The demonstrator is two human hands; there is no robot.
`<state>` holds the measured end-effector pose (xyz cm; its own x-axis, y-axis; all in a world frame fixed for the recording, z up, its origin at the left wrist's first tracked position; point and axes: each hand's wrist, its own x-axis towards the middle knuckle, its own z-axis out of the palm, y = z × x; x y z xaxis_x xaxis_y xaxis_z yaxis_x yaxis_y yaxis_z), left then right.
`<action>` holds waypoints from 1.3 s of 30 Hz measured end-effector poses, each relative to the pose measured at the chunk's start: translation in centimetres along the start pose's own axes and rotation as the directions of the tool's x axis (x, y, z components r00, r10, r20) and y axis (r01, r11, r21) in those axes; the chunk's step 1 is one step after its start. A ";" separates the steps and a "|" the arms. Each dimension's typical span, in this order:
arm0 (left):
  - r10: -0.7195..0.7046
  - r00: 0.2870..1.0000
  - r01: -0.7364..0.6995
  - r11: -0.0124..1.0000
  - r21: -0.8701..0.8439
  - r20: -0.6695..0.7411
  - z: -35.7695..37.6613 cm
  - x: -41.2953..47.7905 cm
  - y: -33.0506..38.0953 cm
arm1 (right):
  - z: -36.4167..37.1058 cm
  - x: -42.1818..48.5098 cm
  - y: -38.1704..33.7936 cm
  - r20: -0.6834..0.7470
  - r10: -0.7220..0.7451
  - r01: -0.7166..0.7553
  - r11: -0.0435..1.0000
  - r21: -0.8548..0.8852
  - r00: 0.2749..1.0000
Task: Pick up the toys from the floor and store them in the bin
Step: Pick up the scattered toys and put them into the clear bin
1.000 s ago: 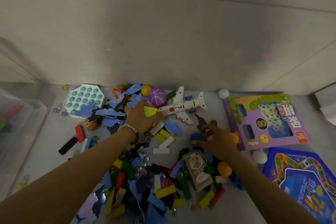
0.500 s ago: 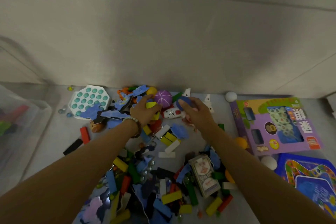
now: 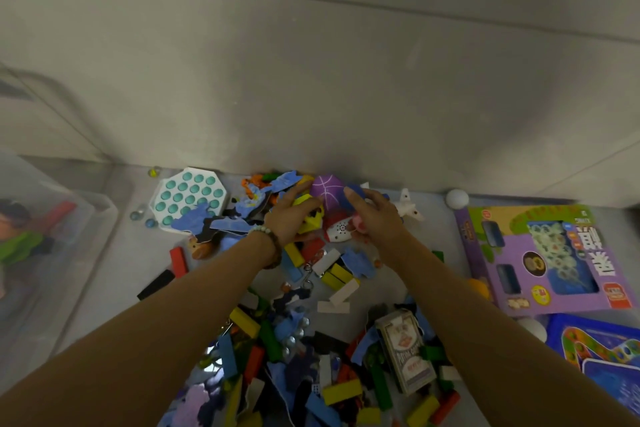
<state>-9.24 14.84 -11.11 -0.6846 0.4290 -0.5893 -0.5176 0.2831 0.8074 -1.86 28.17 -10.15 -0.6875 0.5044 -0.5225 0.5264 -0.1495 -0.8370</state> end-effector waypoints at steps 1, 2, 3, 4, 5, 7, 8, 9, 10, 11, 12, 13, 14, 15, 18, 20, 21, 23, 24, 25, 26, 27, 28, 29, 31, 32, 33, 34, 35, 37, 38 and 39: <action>0.035 0.999 -0.035 0.999 0.000 -0.029 -0.3 -0.3 0.5 | 0.0 -0.3 -0.3 0.010 0.000 0.000 1.000 0.012 1.000; 0.075 0.996 -0.075 0.997 0.001 -0.055 -0.8 -0.8 1.0 | 0.2 -0.7 -0.7 0.025 -0.002 0.002 1.000 0.015 1.000; 0.118 0.990 -0.118 0.993 0.009 -0.076 -1.4 -1.3 1.7 | 0.5 -1.1 -1.2 0.039 -0.013 0.012 1.000 0.016 0.999; 0.157 0.983 -0.156 0.988 0.024 -0.090 -2.0 -2.0 2.5 | 0.9 -1.6 -1.9 0.049 -0.031 0.030 0.999 0.028 0.998; 0.186 0.978 -0.184 0.982 0.034 -0.098 -2.9 -2.9 3.5 | 1.4 -2.2 -2.8 0.061 -0.052 0.049 0.998 0.047 0.997; 0.216 0.971 -0.215 0.976 0.025 -0.103 -5.2 -5.0 5.7 | 2.9 -3.8 -5.3 0.109 -0.091 0.080 0.992 0.101 0.990; 0.233 0.966 -0.231 0.973 0.025 -0.110 -6.6 -6.2 6.9 | 3.9 -4.7 -6.8 0.139 -0.110 0.091 0.987 0.131 0.984; 0.253 0.959 -0.250 0.968 0.037 -0.125 -8.2 -7.6 8.1 | 5.1 -5.5 -8.4 0.167 -0.127 0.101 0.982 0.157 0.978; 0.272 0.952 -0.268 0.962 0.049 -0.143 -10.0 -9.0 9.3 | 6.5 -6.5 -10.0 0.189 -0.145 0.113 0.979 0.170 0.971; 0.289 0.943 -0.284 0.957 0.056 -0.163 -11.8 -10.6 10.4 | 8.0 -7.5 -11.7 0.209 -0.167 0.133 0.977 0.166 0.963; 0.307 0.933 -0.302 0.952 0.059 -0.185 -13.8 -12.2 11.3 | 9.7 -8.7 -13.3 0.232 -0.189 0.157 0.976 0.150 0.954; 0.325 0.922 -0.319 0.946 0.063 -0.211 -15.8 -13.9 12.1 | 11.6 -10.0 -14.7 0.261 -0.204 0.174 0.976 0.135 0.944; 0.341 0.909 -0.335 0.940 0.067 -0.238 -17.9 -15.7 12.8 | 13.6 -11.3 -15.9 0.296 -0.214 0.182 0.975 0.131 0.931; 0.350 0.898 -0.344 0.936 0.071 -0.266 -20.1 -17.5 13.2 | 15.6 -12.7 -16.9 0.331 -0.220 0.185 0.973 0.135 0.918; 0.345 0.869 -0.353 0.935 0.045 -0.355 -26.3 -22.8 13.3 | 22.3 -16.6 -18.9 0.425 -0.227 0.195 0.974 0.119 0.876; 0.329 0.844 -0.367 0.930 -0.009 -0.424 -30.3 -25.6 12.3 | 26.9 -19.1 -19.3 0.486 -0.212 0.191 0.977 0.093 0.848; 0.314 0.831 -0.366 0.930 -0.027 -0.460 -32.1 -26.8 11.5 | 29.1 -20.2 -19.4 0.509 -0.199 0.185 0.980 0.079 0.837; 0.270 0.814 -0.344 0.937 -0.053 -0.514 -35.5 -28.9 9.8 | 33.3 -22.2 -19.4 0.549 -0.157 0.167 0.985 0.031 0.821; 0.244 0.815 -0.329 0.941 -0.073 -0.526 -36.4 -29.3 9.1 | 34.4 -22.5 -19.3 0.558 -0.134 0.168 0.986 -0.009 0.819; 0.215 0.811 -0.317 0.943 -0.101 -0.543 -37.6 -29.9 8.2 | 36.0 -23.0 -19.1 0.571 -0.108 0.172 0.983 -0.060 0.814; 0.187 0.808 -0.306 0.943 -0.127 -0.559 -38.8 -30.3 7.3 | 37.6 -23.5 -18.9 0.583 -0.077 0.165 0.981 -0.099 0.809; 0.160 0.809 -0.291 0.945 -0.148 -0.566 -39.7 -30.5 6.4 | 38.9 -23.8 -18.6 0.598 -0.044 0.139 0.984 -0.114 0.800; 0.135 0.812 -0.273 0.948 -0.165 -0.567 -40.5 -30.5 5.5 | 40.0 -24.0 -18.3 0.615 -0.011 0.105 0.987 -0.118 0.789; 0.117 0.817 -0.260 0.949 -0.179 -0.565 -41.1 -30.4 4.6 | 40.8 -24.1 -18.1 0.626 0.019 0.074 0.990 -0.123 0.779; 0.098 0.816 -0.238 0.955 -0.177 -0.569 -42.0 -29.7 3.4 | 41.5 -24.2 -17.8 0.637 0.050 0.037 0.992 -0.122 0.769; 0.095 0.809 -0.232 0.958 -0.167 -0.581 -42.4 -29.3 3.0 | 41.5 -24.0 -17.7 0.640 0.053 0.032 0.992 -0.120 0.766; 0.095 0.799 -0.235 0.958 -0.162 -0.594 -42.8 -28.9 2.8 | 41.4 -23.7 -17.6 0.637 0.046 0.045 0.991 -0.127 0.769; 0.098 0.788 -0.237 0.959 -0.153 -0.608 -43.1 -28.5 2.6 | 41.1 -23.3 -17.5 0.625 0.033 0.073 0.987 -0.143 0.780; 0.106 0.774 -0.234 0.964 -0.127 -0.624 -43.4 -28.1 2.6 | 40.7 -22.9 -17.4 0.611 0.016 0.099 0.983 -0.154 0.791; 0.132 0.751 -0.219 0.974 -0.055 -0.647 -43.5 -27.5 2.8 | 39.8 -21.9 -17.6 0.597 -0.011 0.110 0.985 -0.131 0.802; 0.147 0.747 -0.222 0.974 -0.034 -0.649 -43.3 -27.3 3.1 | 39.2 -21.4 -17.8 0.595 -0.018 0.101 0.989 -0.106 0.803; 0.162 0.749 -0.227 0.974 -0.018 -0.642 -43.0 -27.1 3.4 | 38.5 -20.9 -18.0 0.592 -0.026 0.091 0.993 -0.081 0.805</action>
<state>-14.54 -32.70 6.43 -0.9265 -0.1837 -0.3284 -0.3581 0.1628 0.9194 -16.23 -12.44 9.54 -0.8637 -0.0935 -0.4953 0.4999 -0.0336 -0.8654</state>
